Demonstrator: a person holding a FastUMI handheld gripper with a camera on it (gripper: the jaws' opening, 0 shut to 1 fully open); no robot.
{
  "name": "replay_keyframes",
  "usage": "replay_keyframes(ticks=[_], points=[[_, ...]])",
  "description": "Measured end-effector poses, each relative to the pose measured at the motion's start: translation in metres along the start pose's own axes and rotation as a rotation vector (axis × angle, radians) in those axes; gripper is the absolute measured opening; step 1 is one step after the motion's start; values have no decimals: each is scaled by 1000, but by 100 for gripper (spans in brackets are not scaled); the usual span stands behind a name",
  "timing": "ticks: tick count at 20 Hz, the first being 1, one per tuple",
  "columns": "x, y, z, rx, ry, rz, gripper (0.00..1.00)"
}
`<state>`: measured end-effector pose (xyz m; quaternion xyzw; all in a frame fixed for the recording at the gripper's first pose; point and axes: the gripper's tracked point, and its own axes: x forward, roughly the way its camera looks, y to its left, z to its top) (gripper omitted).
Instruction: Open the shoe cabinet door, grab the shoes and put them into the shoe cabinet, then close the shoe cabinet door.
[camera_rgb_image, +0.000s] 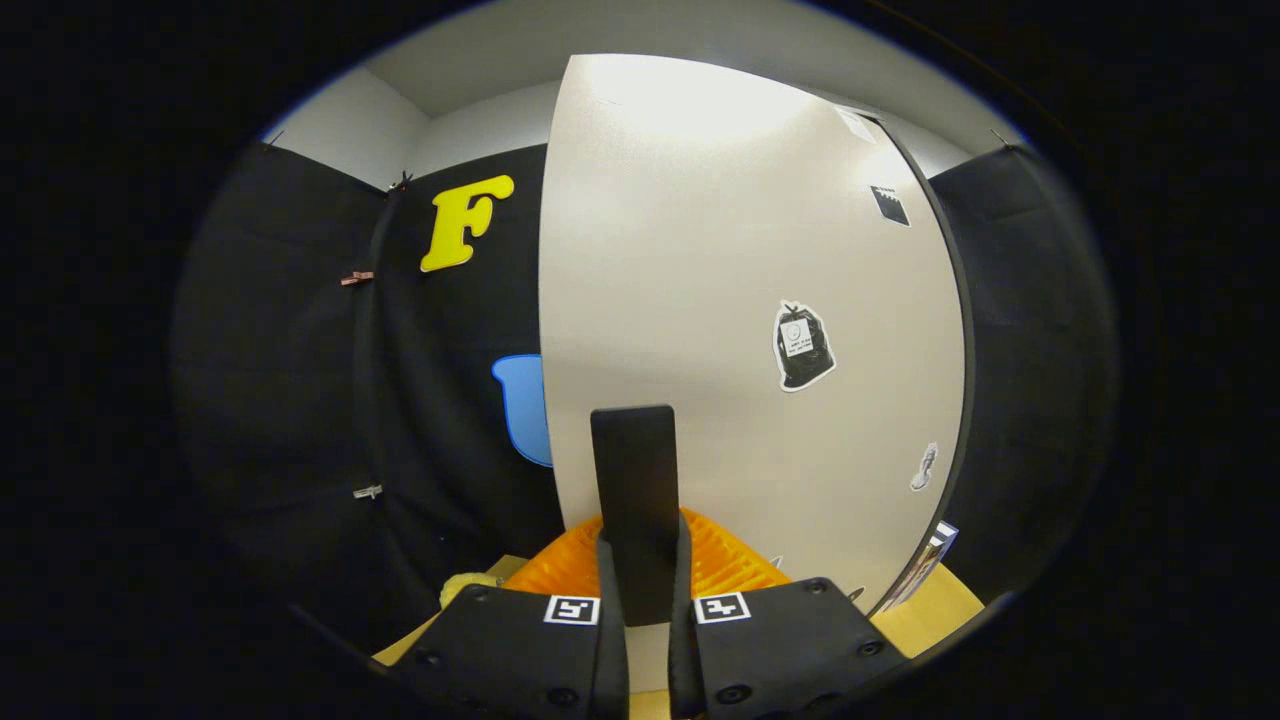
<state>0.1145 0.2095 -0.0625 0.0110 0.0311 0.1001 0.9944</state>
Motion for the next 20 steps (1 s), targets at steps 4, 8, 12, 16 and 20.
replay_keyframes(ticks=[4, 8, 12, 16, 20], points=[[-28, -11, 1, 10, 9, 53, 20], [-54, -26, 3, 19, 17, 89, 20], [-79, -45, 4, 26, 14, 102, 19], [-103, -67, 6, 27, 16, 98, 19], [-124, -93, 8, 20, 32, 71, 19]])
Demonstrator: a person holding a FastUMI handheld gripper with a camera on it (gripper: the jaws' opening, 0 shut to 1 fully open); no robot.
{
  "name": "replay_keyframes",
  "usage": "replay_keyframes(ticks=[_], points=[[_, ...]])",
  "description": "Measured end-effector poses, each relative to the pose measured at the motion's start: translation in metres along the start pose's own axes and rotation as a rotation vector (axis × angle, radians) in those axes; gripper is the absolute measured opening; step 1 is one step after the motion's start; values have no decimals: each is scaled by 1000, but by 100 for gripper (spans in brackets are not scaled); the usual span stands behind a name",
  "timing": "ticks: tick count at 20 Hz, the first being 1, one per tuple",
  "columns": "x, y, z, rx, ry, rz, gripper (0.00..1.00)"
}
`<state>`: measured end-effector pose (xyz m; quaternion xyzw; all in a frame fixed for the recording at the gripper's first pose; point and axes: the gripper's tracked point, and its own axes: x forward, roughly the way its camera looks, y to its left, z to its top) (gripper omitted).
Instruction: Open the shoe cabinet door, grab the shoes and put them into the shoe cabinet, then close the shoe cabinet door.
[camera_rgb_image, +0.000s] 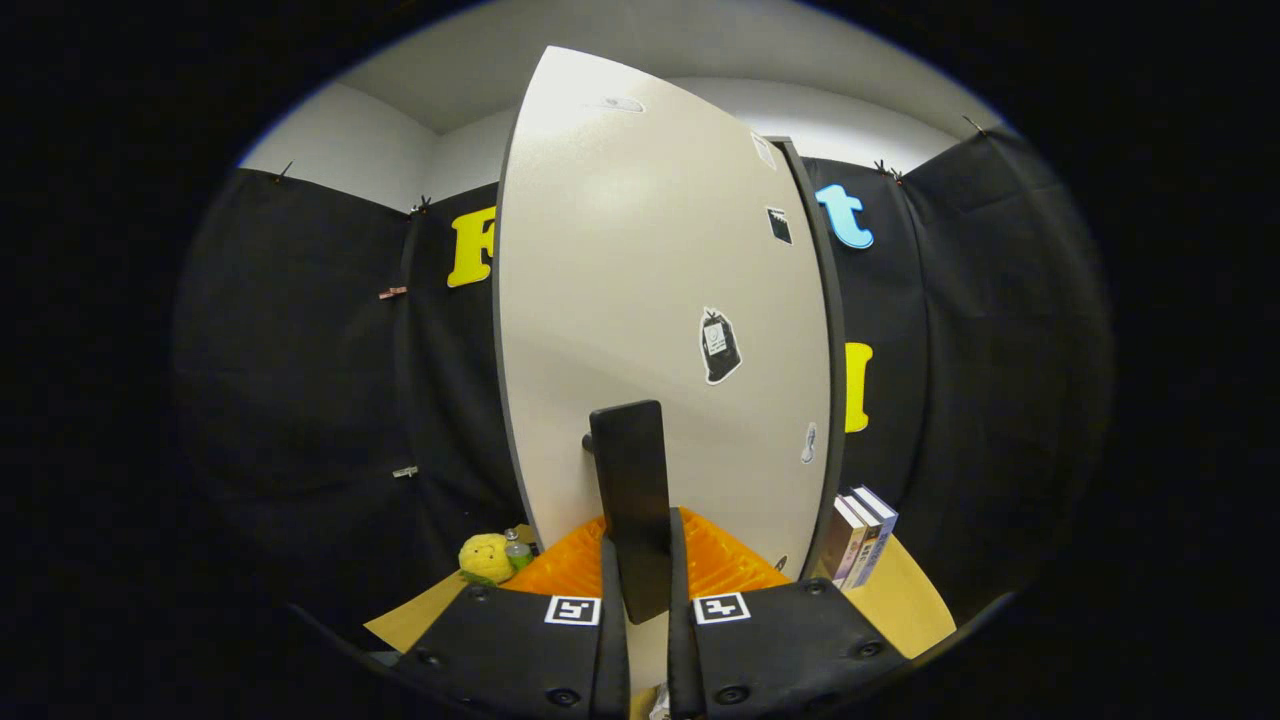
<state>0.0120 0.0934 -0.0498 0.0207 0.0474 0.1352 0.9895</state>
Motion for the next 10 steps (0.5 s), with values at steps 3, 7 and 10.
replay_keyframes(ticks=[3, 7, 10], points=[[-14, -22, 3, -31, 8, -34, 19], [-26, -47, 5, -61, 18, -83, 18], [-32, -62, 6, -60, 32, -101, 18]])
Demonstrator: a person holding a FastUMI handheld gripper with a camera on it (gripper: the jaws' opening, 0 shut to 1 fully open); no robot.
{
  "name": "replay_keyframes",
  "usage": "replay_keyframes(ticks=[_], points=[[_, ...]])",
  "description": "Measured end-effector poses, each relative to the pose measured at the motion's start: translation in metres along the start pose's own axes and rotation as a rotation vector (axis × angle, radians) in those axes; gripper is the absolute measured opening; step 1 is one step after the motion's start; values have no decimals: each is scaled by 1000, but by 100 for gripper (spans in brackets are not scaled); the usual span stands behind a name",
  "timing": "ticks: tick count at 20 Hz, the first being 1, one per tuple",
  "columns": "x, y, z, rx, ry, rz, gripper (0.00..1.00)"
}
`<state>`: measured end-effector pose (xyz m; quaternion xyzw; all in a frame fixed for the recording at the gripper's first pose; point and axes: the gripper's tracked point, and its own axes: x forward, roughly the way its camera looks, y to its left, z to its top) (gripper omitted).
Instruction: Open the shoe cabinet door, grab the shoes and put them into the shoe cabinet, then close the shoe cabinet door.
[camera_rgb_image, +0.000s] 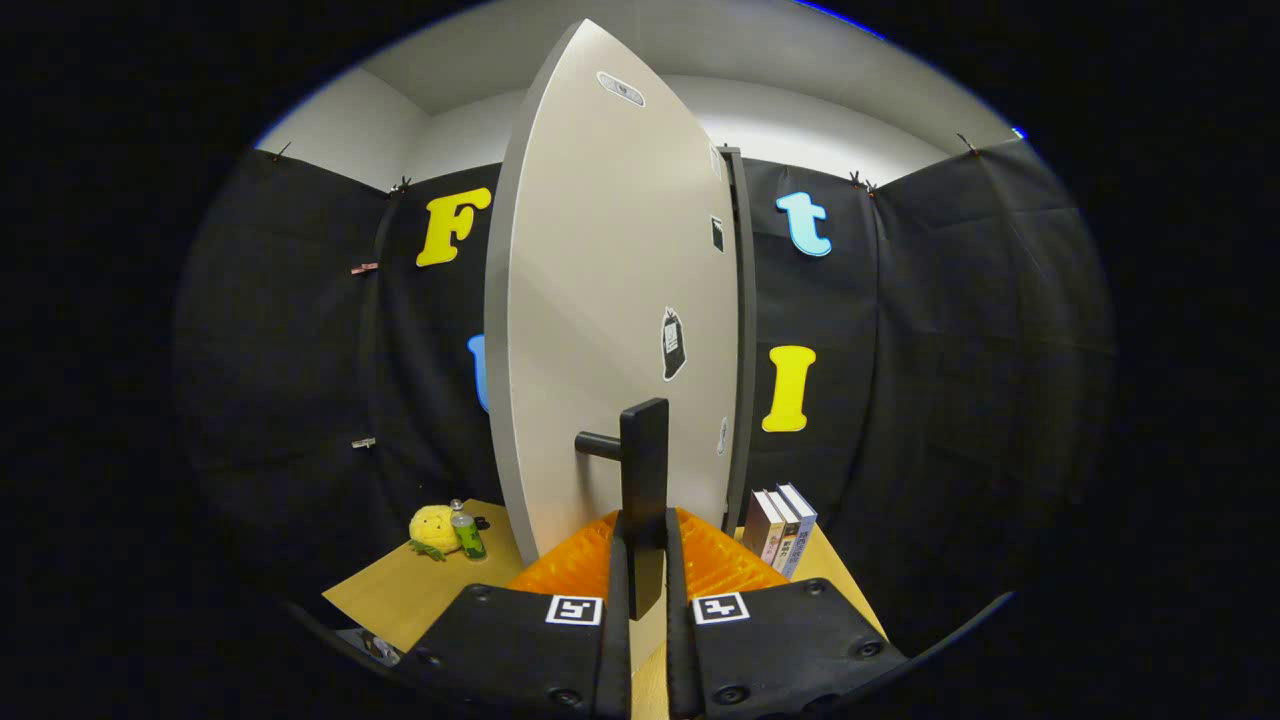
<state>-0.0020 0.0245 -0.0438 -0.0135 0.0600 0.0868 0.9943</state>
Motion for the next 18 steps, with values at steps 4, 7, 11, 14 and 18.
replay_keyframes(ticks=[4, 7, 11, 14, 18], points=[[-6, -23, 1, 36, 2, -30, 18], [-8, -39, 2, 42, 2, -51, 18], [-10, -55, 2, 53, 2, -70, 18], [-15, -75, 3, 61, -13, -109, 13], [-20, -100, 3, 78, -21, -167, 12]])
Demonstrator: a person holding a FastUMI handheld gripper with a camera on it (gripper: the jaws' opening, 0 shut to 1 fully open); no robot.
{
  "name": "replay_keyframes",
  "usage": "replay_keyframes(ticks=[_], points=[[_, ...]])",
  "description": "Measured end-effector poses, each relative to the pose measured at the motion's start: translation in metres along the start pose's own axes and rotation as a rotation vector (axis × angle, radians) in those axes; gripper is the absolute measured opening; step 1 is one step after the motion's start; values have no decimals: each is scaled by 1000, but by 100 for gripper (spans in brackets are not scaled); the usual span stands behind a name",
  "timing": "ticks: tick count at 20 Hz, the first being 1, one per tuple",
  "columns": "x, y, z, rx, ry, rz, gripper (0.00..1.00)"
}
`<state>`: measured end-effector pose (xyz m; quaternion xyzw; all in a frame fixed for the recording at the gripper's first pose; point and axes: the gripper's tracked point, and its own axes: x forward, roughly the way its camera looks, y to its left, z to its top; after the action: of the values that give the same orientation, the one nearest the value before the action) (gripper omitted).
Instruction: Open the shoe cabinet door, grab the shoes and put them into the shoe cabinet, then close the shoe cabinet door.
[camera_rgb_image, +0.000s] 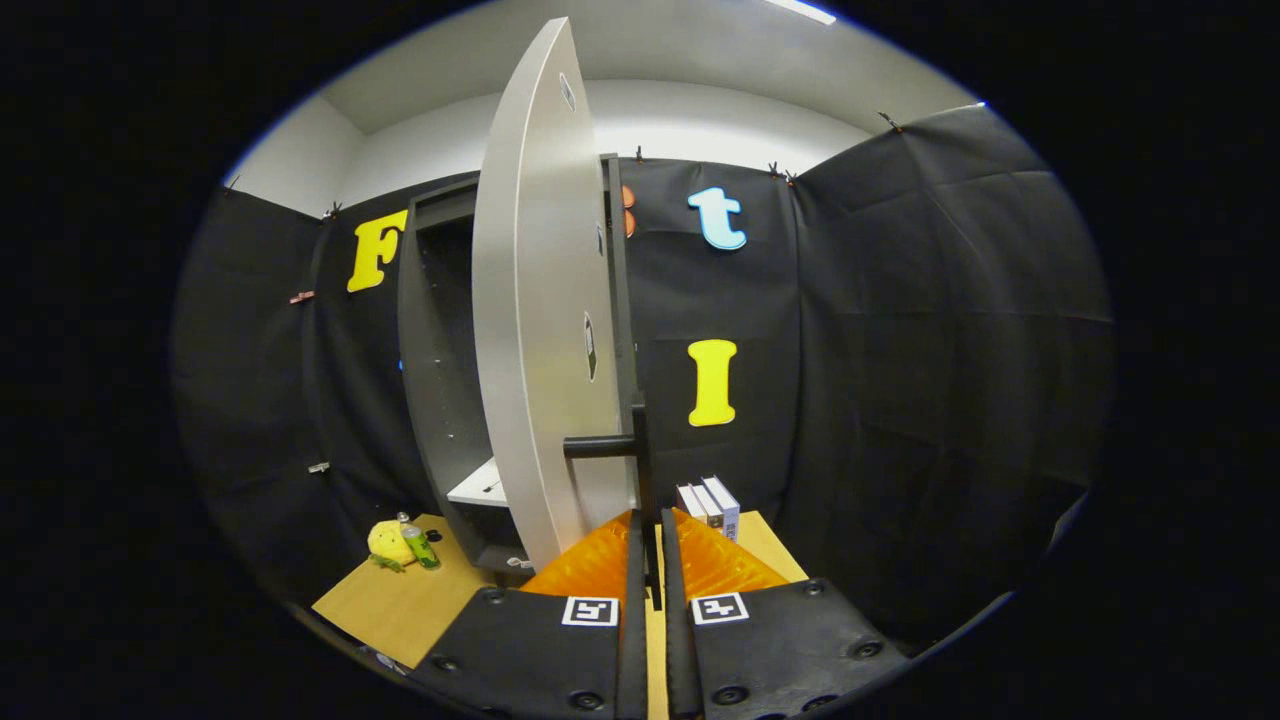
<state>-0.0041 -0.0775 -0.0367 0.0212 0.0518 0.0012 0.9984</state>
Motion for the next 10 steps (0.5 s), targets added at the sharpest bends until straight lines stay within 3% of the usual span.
replay_keyframes(ticks=[10], points=[[-25, 4, 1, 42, 2, -4, 12]])
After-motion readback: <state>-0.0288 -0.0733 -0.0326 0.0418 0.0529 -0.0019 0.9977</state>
